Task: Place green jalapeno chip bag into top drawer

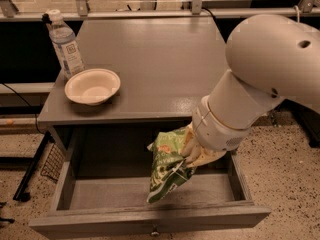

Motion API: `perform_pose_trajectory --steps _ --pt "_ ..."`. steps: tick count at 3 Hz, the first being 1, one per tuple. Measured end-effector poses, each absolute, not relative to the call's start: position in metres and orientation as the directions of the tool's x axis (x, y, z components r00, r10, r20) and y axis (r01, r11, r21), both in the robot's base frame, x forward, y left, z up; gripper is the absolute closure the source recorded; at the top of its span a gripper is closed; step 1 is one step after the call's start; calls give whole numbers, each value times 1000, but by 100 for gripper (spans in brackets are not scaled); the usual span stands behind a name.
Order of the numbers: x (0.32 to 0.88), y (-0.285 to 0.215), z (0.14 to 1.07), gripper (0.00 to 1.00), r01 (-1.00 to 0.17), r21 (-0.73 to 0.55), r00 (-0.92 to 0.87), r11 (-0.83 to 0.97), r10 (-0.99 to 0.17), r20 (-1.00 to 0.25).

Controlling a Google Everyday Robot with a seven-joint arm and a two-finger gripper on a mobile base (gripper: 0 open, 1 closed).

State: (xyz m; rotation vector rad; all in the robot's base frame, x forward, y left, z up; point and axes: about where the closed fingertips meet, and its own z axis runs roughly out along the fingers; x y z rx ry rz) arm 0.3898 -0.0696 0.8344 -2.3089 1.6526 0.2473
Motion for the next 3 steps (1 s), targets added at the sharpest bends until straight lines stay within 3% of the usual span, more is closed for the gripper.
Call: perform_pose_trajectory --steps 1,3 --pt "398 -72 806 100 -956 -109 294 -274 -904 -309" --pt "438 -66 776 100 -969 -199 214 -144 -891 -400"
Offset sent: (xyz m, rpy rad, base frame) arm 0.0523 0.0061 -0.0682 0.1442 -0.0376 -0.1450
